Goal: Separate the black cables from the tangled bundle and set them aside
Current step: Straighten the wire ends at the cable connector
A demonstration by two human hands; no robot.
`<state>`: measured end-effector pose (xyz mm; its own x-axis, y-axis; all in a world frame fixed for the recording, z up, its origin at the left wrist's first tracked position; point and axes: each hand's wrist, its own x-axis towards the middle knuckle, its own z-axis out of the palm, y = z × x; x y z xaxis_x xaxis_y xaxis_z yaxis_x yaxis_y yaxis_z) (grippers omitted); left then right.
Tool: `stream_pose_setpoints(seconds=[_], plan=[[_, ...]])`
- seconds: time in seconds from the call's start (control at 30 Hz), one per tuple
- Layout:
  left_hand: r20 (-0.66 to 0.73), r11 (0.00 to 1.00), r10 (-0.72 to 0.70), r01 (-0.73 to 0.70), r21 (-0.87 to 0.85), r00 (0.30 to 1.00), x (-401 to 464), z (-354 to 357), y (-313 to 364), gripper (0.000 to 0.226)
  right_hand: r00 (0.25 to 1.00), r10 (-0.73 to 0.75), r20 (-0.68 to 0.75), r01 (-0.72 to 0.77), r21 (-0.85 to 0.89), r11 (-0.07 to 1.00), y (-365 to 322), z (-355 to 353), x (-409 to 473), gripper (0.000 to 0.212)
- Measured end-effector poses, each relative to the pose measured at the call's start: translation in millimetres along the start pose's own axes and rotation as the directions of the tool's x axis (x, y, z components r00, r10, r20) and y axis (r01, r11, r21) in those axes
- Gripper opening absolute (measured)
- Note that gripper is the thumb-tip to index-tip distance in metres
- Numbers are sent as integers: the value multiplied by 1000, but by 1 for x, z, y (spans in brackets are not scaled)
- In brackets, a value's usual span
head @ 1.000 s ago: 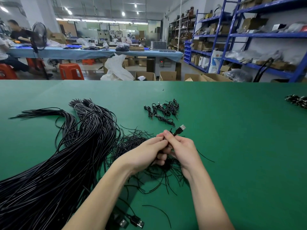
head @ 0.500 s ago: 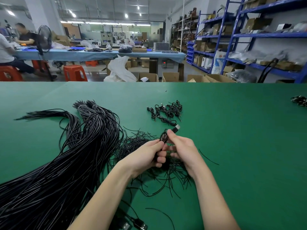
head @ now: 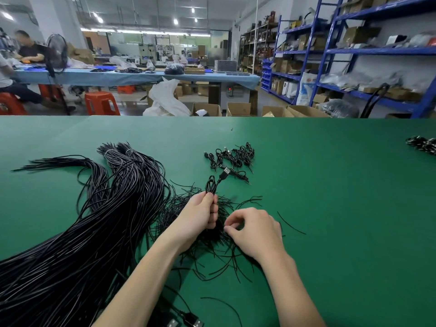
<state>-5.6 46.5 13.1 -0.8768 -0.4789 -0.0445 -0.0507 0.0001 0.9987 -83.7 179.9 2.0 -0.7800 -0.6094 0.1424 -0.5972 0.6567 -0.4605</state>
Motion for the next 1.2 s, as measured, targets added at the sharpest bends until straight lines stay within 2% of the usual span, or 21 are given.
stream_pose_setpoints(seconds=[0.13,0.23,0.3,0.4,0.53,0.77,0.9,1.0,1.07,1.2], plan=[[-46,984,42,-33,177,998,2,-4,-6,23,1000,-5,-15,4,-36,999,-1,1,1,7],[-59,973,12,2,232,998,2,-8,-6,26,1000,-13,6,13,9,1000,2,0,2,7],[-44,972,-13,23,235,999,3,-9,-8,26,999,-14,51,11,58,998,6,-2,3,9],[-30,981,-24,29,191,999,6,-8,-10,15,994,-7,107,-6,125,992,15,-12,7,11],[-12,994,-9,10,111,1000,7,-7,-9,19,996,-28,80,6,261,965,22,-24,9,8],[-9,991,13,-12,137,1000,8,-5,-13,24,993,-10,118,-34,368,929,20,-18,5,10],[0,988,17,-16,154,1000,9,-6,-14,25,986,3,164,-72,415,907,23,-26,2,31],[10,987,24,-26,156,1000,7,-7,-14,25,986,7,169,-82,445,892,25,-31,3,22],[22,985,37,-40,167,999,6,-6,-12,24,993,4,118,-67,538,840,24,-32,3,8],[71,973,78,-91,210,994,3,1,-10,21,994,-9,105,-80,808,584,7,-28,1,4]])
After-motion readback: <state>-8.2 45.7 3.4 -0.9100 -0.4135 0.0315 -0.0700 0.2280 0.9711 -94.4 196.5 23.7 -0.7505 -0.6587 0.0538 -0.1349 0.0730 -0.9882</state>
